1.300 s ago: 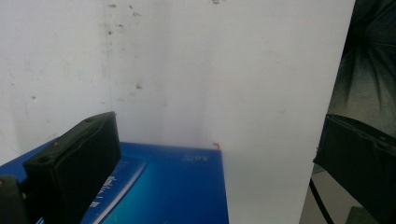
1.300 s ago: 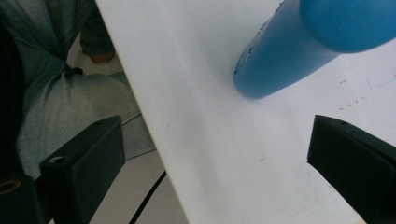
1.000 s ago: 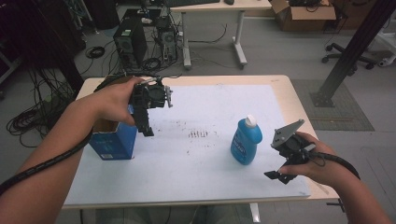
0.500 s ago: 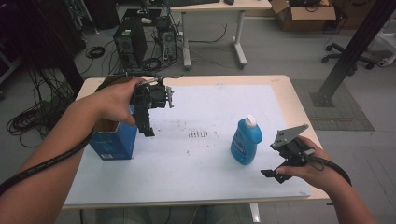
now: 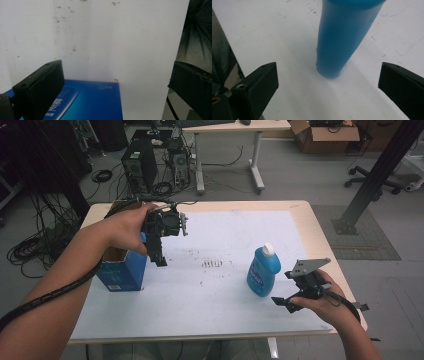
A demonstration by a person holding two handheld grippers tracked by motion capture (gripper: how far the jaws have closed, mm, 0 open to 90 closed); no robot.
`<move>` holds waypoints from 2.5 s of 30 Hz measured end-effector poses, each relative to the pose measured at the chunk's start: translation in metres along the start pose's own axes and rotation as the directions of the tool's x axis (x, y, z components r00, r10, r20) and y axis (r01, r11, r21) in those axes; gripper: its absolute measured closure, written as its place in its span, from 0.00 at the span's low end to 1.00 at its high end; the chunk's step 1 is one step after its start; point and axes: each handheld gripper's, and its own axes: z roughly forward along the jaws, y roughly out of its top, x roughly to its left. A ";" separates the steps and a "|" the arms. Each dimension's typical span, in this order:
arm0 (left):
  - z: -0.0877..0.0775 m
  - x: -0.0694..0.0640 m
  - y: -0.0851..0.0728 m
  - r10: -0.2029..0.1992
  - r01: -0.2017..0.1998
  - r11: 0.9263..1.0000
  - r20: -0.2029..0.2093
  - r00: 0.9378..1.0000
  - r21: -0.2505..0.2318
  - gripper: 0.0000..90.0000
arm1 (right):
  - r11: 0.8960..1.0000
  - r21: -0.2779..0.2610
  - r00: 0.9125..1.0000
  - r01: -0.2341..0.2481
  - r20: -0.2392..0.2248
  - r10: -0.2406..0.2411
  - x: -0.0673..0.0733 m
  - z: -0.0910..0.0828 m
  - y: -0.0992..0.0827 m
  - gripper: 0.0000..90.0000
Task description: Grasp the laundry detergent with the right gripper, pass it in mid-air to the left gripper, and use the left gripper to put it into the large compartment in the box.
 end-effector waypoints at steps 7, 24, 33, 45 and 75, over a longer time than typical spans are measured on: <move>-0.001 -0.001 0.000 0.003 -0.003 1.000 -0.002 1.000 0.001 0.00 | 0.998 -0.055 0.999 -0.028 0.014 0.029 -0.001 0.010 -0.003 0.03; -0.001 -0.003 0.003 0.014 -0.014 1.000 -0.005 1.000 -0.006 0.00 | 0.977 -0.179 0.990 -0.118 0.060 0.130 0.000 0.026 -0.016 0.02; -0.003 -0.004 0.003 0.017 -0.018 1.000 -0.020 1.000 -0.012 0.00 | 0.961 -0.240 0.983 -0.137 0.083 0.161 0.001 0.036 -0.019 0.02; -0.002 -0.005 0.002 0.023 -0.023 1.000 -0.028 0.999 -0.016 0.00 | 0.942 -0.295 0.974 -0.163 0.105 0.201 0.003 0.046 -0.020 0.02; -0.003 -0.007 -0.005 0.020 -0.021 1.000 -0.038 0.999 -0.021 0.00 | 0.887 -0.413 0.950 -0.205 0.136 0.282 0.010 0.078 -0.015 0.00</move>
